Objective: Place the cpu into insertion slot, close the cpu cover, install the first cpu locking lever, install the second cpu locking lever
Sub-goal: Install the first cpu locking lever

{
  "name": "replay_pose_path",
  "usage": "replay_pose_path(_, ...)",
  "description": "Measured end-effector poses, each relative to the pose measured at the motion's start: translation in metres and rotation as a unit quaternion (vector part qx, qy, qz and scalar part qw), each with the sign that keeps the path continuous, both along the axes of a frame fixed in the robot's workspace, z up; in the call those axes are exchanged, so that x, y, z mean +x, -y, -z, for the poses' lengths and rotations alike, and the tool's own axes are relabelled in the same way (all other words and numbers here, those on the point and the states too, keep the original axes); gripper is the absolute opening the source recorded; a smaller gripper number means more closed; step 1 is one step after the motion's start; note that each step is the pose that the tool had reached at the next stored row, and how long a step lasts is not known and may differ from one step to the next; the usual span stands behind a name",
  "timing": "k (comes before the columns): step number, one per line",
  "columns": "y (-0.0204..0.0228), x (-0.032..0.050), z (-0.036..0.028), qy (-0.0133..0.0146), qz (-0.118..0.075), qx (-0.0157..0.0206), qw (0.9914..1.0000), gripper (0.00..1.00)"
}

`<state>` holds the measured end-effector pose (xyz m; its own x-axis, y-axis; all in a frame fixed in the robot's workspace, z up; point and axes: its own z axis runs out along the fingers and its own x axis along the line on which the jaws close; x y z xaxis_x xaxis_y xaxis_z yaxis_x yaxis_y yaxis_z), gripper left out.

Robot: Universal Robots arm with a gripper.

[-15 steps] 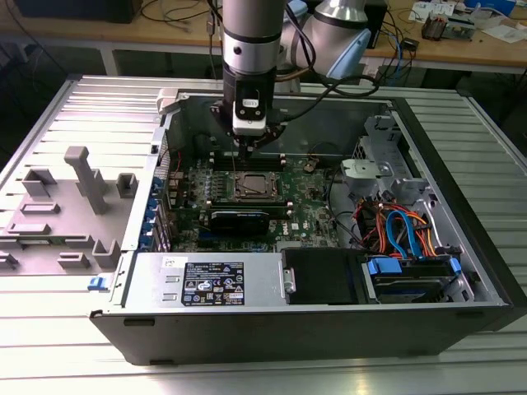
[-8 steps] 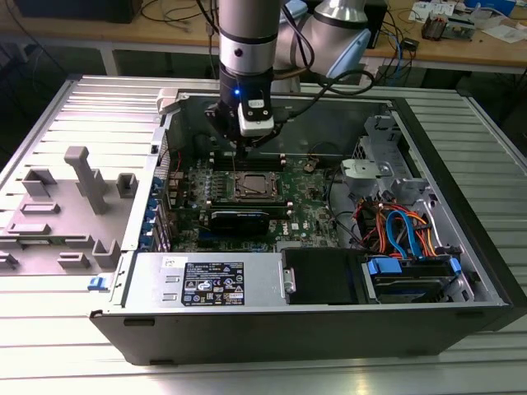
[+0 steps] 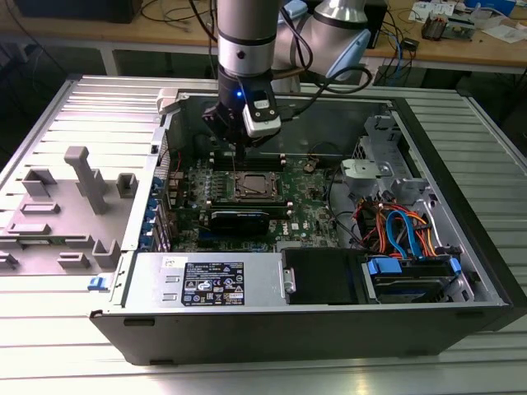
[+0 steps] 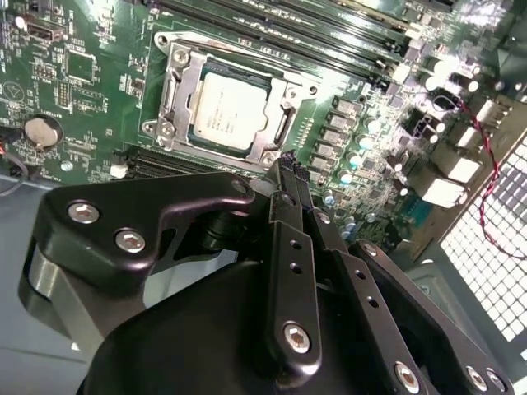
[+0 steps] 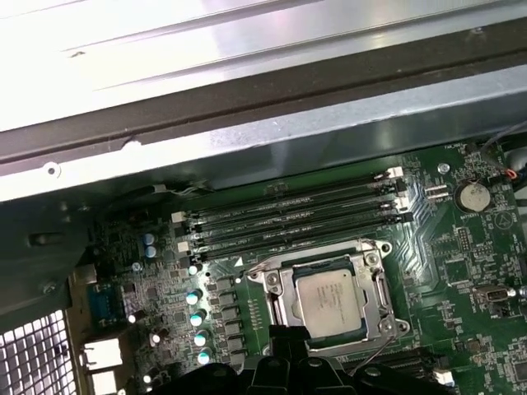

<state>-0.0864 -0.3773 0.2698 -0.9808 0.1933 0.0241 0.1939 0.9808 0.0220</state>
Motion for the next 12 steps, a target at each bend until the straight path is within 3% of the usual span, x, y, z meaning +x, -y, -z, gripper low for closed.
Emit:
replay_pose_path(1,0.0,-0.0004,0.0003,0.0035,-0.001,0.0,0.99999,0.11)
replay_pose_path(2,0.0,-0.0013,0.0006,0.01,-0.001,0.0001,0.99995,0.11)
replay_pose_path(3,-0.0001,-0.0019,0.0008,0.0136,-0.002,0.0001,0.99991,0.11)
replay_pose_path(5,-0.0001,-0.0022,0.001,0.0149,-0.007,0.0002,0.99986,0.11)
replay_pose_path(8,0.0,-0.0023,0.0013,0.0148,-0.038,0.0005,0.99916,0.11)
replay_pose_path(12,0.0,-0.0023,0.0013,0.0149,-0.041,0.0007,0.99906,0.11)
